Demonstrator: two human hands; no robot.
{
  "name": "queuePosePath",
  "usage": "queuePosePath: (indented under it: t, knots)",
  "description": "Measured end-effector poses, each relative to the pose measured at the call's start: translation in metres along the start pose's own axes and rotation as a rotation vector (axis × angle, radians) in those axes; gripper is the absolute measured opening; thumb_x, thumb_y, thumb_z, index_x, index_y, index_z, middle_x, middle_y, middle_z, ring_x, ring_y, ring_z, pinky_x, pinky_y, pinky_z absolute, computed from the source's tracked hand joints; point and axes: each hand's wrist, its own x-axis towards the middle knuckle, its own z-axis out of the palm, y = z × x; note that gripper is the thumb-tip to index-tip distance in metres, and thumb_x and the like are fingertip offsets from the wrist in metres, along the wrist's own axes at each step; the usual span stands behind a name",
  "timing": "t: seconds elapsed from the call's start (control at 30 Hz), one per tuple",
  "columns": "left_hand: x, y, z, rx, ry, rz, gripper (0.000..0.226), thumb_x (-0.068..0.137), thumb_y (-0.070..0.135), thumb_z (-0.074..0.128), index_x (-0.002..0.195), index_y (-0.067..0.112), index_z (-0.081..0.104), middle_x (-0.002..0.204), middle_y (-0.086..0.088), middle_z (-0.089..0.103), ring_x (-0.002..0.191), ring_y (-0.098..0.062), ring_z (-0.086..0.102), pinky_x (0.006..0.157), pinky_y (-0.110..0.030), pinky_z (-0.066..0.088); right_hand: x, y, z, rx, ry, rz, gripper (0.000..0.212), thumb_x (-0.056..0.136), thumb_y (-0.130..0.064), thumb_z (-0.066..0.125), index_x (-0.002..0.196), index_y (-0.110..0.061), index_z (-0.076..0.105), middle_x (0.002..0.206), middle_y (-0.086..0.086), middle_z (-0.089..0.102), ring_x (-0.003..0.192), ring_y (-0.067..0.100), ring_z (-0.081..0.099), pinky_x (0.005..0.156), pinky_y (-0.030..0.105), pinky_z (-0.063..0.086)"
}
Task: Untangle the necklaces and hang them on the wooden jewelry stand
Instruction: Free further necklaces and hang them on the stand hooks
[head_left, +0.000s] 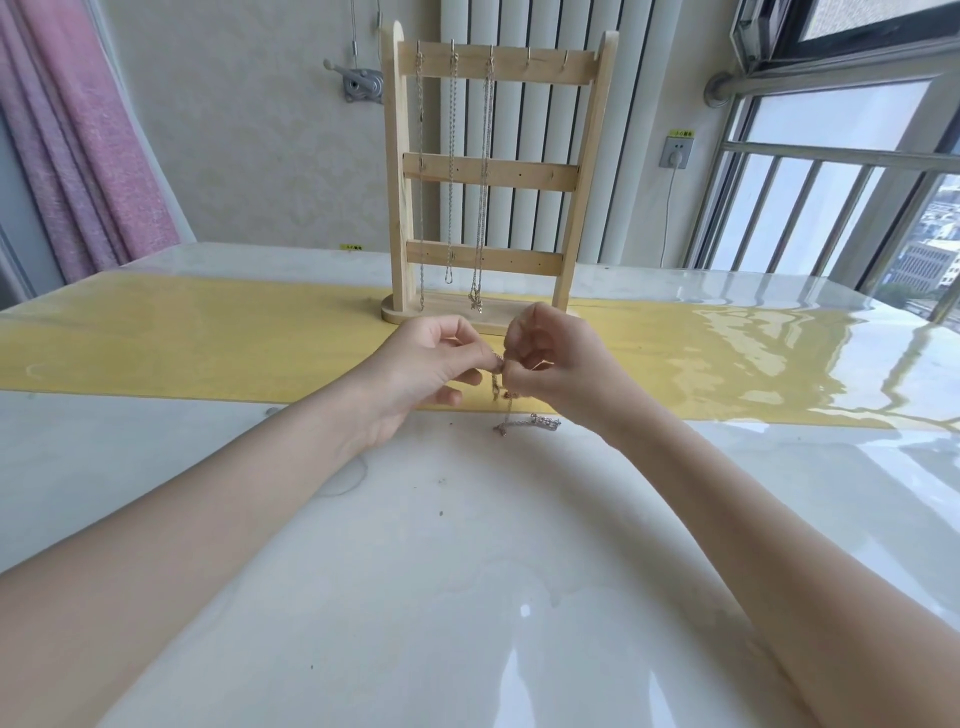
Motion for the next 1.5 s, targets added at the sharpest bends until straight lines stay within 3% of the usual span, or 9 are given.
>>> queuePosePath:
  t: [0.13, 0.3, 0.4, 0.63, 0.8, 1.03, 1.17, 1.37, 1.5]
  knots:
    - [0.0, -0.002, 0.001, 0.093, -0.041, 0.13, 0.023, 0.084, -0.003, 0.062, 0.071, 0.013, 0.052, 0.062, 0.003, 0.053, 0.048, -0.002, 0.046, 0.046, -0.014, 0.04, 0.001, 0.002, 0.003, -0.228, 0.059, -0.118, 0.011, 0.076, 0.005, 0.059, 0.085, -0.003, 0.061, 0.063, -0.008, 0.054, 0.054, -0.001, 0.052, 0.058, 0.014, 0.042]
    - [0.003, -0.006, 0.0, 0.32, 0.014, 0.302, 0.023, 0.082, 0.001, 0.065, 0.075, 0.018, 0.051, 0.074, 0.008, 0.057, 0.045, -0.006, 0.047, 0.049, -0.017, 0.041, 0.001, 0.005, -0.001, -0.248, 0.003, -0.052, 0.016, 0.083, 0.002, 0.058, 0.082, -0.003, 0.073, 0.063, 0.003, 0.062, 0.06, 0.015, 0.059, 0.059, 0.02, 0.043]
    - [0.006, -0.008, -0.003, 0.372, 0.072, 0.354, 0.021, 0.082, 0.003, 0.065, 0.077, 0.02, 0.053, 0.076, 0.009, 0.058, 0.049, -0.006, 0.049, 0.046, -0.018, 0.042, 0.001, 0.005, -0.003, 0.026, -0.012, 0.074, 0.013, 0.088, -0.002, 0.062, 0.079, -0.005, 0.071, 0.062, 0.001, 0.058, 0.051, 0.004, 0.052, 0.055, 0.014, 0.044]
    - [0.002, -0.007, 0.002, 0.522, 0.149, 0.417, 0.013, 0.081, 0.005, 0.064, 0.078, 0.018, 0.066, 0.054, 0.018, 0.056, 0.044, 0.003, 0.051, 0.046, -0.007, 0.038, 0.0, 0.007, -0.008, 0.506, -0.137, 0.264, 0.021, 0.09, -0.005, 0.06, 0.069, -0.005, 0.062, 0.066, 0.006, 0.05, 0.063, 0.013, 0.049, 0.063, 0.021, 0.047]
    - [0.004, -0.004, -0.004, 0.24, 0.055, 0.311, 0.017, 0.082, 0.006, 0.069, 0.073, 0.019, 0.066, 0.068, 0.006, 0.064, 0.055, 0.001, 0.056, 0.047, -0.016, 0.045, 0.001, 0.006, -0.01, 0.718, -0.136, 0.348, 0.018, 0.092, -0.004, 0.056, 0.075, -0.004, 0.062, 0.068, 0.005, 0.049, 0.06, 0.013, 0.045, 0.058, 0.021, 0.045]
    - [0.0, 0.001, -0.006, -0.183, -0.144, -0.011, 0.009, 0.068, 0.023, 0.071, 0.074, 0.021, 0.064, 0.069, 0.011, 0.062, 0.065, 0.0, 0.059, 0.051, -0.013, 0.045, 0.002, 0.003, -0.011, 0.864, -0.154, 0.394, 0.018, 0.094, -0.006, 0.052, 0.077, -0.003, 0.059, 0.069, 0.004, 0.053, 0.064, 0.015, 0.045, 0.058, 0.02, 0.047]
    - [-0.001, 0.0, -0.006, -0.238, -0.3, -0.103, 0.014, 0.064, 0.02, 0.068, 0.078, 0.018, 0.062, 0.067, 0.01, 0.062, 0.064, -0.002, 0.058, 0.052, -0.014, 0.047, 0.003, 0.005, -0.011, 0.878, -0.202, 0.396, 0.019, 0.095, -0.007, 0.05, 0.078, -0.003, 0.056, 0.07, 0.006, 0.051, 0.066, 0.017, 0.047, 0.06, 0.021, 0.049]
    - [0.002, -0.003, -0.009, -0.182, -0.152, -0.027, 0.014, 0.082, 0.006, 0.065, 0.077, 0.015, 0.056, 0.073, 0.002, 0.066, 0.066, -0.004, 0.064, 0.055, -0.015, 0.049, 0.002, 0.007, -0.01, 0.788, -0.211, 0.377, 0.016, 0.097, -0.008, 0.048, 0.083, -0.007, 0.055, 0.079, 0.006, 0.065, 0.075, 0.019, 0.065, 0.078, 0.028, 0.051]
    - [0.002, -0.005, -0.006, -0.031, -0.052, 0.109, 0.014, 0.083, 0.008, 0.068, 0.078, 0.013, 0.056, 0.061, 0.003, 0.065, 0.058, -0.004, 0.062, 0.054, -0.015, 0.049, 0.001, 0.006, -0.008, 0.768, -0.228, 0.389, 0.01, 0.097, -0.005, 0.049, 0.089, -0.004, 0.056, 0.073, 0.006, 0.063, 0.061, 0.012, 0.062, 0.065, 0.022, 0.054]
